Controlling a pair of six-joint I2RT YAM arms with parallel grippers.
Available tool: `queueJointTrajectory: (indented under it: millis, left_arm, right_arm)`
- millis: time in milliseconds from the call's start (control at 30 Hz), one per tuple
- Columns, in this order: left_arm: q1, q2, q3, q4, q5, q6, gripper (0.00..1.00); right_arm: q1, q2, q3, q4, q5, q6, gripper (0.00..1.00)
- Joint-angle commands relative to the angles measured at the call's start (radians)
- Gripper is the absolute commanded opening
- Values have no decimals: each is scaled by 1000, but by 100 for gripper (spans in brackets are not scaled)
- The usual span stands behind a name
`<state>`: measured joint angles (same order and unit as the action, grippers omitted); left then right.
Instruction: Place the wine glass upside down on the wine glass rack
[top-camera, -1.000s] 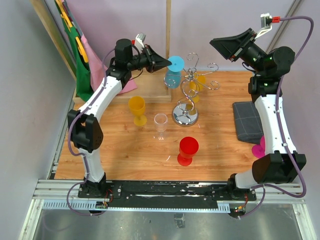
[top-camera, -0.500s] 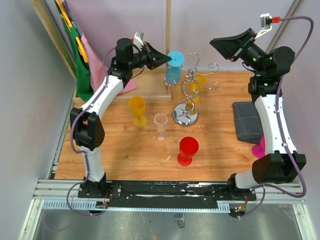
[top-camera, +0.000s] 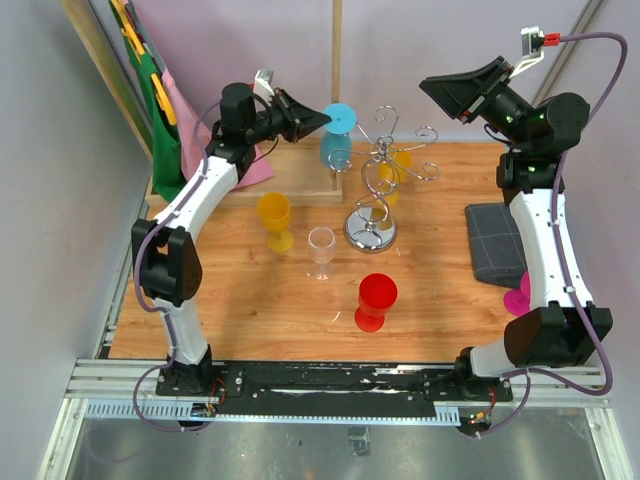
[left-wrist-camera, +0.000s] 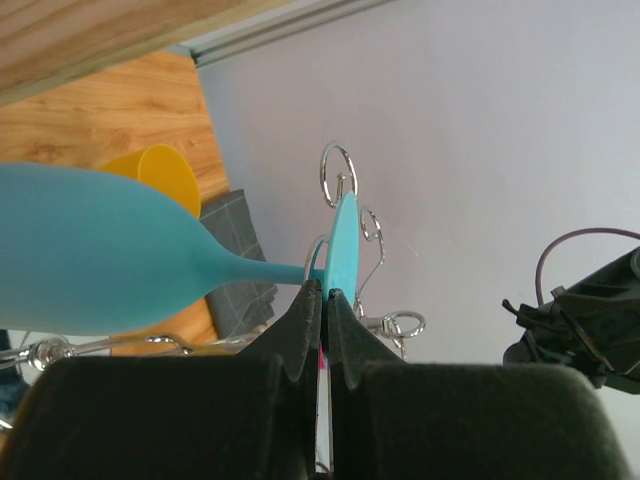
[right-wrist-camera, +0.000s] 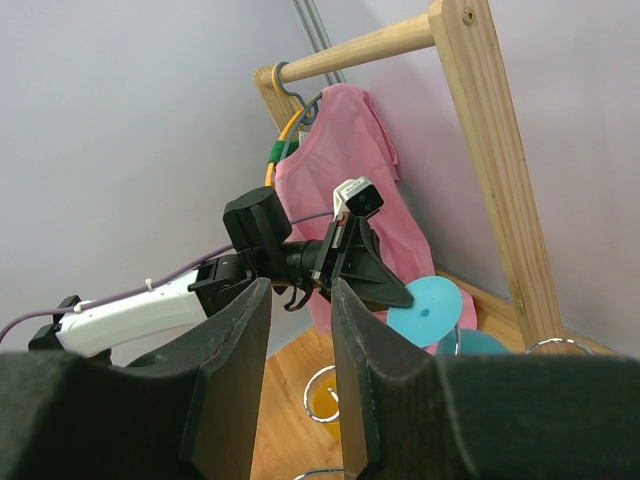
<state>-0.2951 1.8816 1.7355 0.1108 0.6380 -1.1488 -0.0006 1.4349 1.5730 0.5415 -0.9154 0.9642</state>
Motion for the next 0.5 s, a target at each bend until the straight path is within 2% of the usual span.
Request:
queueJointTrajectory:
  millis: [0,467]
  left_arm:
    - [11,-59,-24,62,0,-5,0]
    - [9,-118,-134,78,59,4,0]
  right_arm:
    - [-13,-4,-7,38,4,1,32]
    - [-13,2,-13,24,8,-16,32]
